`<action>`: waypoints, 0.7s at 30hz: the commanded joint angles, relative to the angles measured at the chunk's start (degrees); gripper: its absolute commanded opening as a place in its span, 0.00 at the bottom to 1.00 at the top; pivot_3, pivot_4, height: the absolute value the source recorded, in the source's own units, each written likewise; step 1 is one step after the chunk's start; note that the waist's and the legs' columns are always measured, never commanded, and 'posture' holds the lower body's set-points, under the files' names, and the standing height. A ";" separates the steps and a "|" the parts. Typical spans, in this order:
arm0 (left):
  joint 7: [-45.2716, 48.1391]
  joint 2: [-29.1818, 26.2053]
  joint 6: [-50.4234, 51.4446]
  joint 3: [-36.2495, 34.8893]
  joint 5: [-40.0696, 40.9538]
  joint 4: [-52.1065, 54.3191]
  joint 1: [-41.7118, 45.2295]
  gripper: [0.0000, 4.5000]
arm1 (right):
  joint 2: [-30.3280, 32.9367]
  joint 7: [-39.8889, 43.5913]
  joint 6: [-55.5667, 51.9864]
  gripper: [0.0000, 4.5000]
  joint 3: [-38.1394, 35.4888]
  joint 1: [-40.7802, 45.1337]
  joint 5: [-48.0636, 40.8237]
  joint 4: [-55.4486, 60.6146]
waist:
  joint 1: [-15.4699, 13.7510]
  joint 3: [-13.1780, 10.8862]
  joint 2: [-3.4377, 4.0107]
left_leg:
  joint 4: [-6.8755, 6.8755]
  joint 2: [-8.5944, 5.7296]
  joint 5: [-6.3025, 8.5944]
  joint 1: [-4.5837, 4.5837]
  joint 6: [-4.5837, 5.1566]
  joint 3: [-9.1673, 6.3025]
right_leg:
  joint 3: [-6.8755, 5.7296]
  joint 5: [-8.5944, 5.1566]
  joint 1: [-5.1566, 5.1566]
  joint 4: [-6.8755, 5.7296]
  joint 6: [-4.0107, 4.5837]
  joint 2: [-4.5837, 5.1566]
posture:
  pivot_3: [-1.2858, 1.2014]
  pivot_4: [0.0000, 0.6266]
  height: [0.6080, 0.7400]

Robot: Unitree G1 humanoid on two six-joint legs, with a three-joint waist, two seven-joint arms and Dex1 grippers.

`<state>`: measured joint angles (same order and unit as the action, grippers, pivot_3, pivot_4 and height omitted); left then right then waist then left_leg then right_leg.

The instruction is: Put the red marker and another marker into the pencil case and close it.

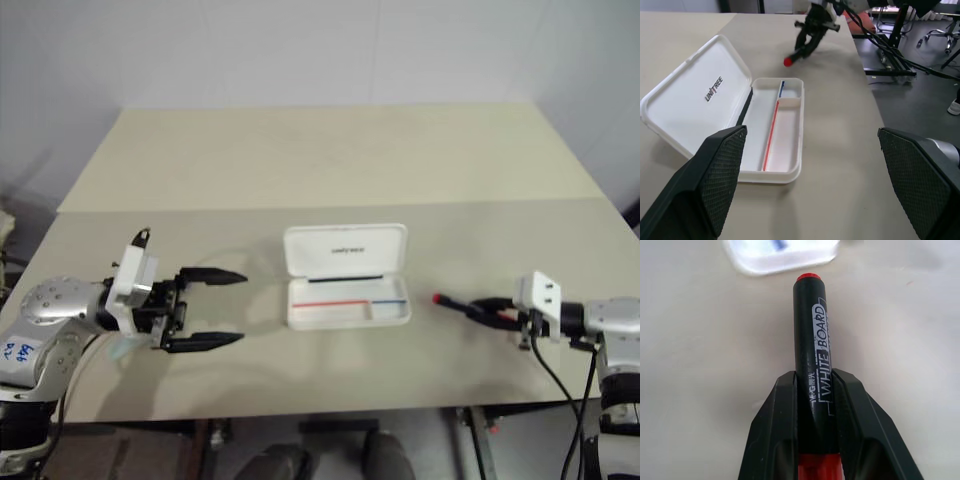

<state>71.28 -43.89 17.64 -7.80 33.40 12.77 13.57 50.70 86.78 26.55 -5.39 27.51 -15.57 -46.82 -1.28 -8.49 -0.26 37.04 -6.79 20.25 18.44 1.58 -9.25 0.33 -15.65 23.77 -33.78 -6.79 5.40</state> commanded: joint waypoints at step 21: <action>-2.56 -3.80 -0.39 -5.23 -0.15 4.64 -9.71 1.00 | -14.98 -9.14 -25.50 0.13 15.02 9.01 -0.03 39.69 | -0.19 0.00 -0.02 | 0.38 0.26 0.50 0.73 0.12 0.24 | -0.19 0.05 0.76 -0.19 0.24 -0.17 | 0.52 0.24 1.00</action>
<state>69.24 -46.58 16.62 -11.44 32.40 15.17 3.99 35.79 78.06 0.52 9.32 35.12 -16.16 -7.45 -1.47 -8.49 -0.28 37.43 -6.54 20.75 19.18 1.72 -8.99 0.11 -15.58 24.55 -33.98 -6.54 5.22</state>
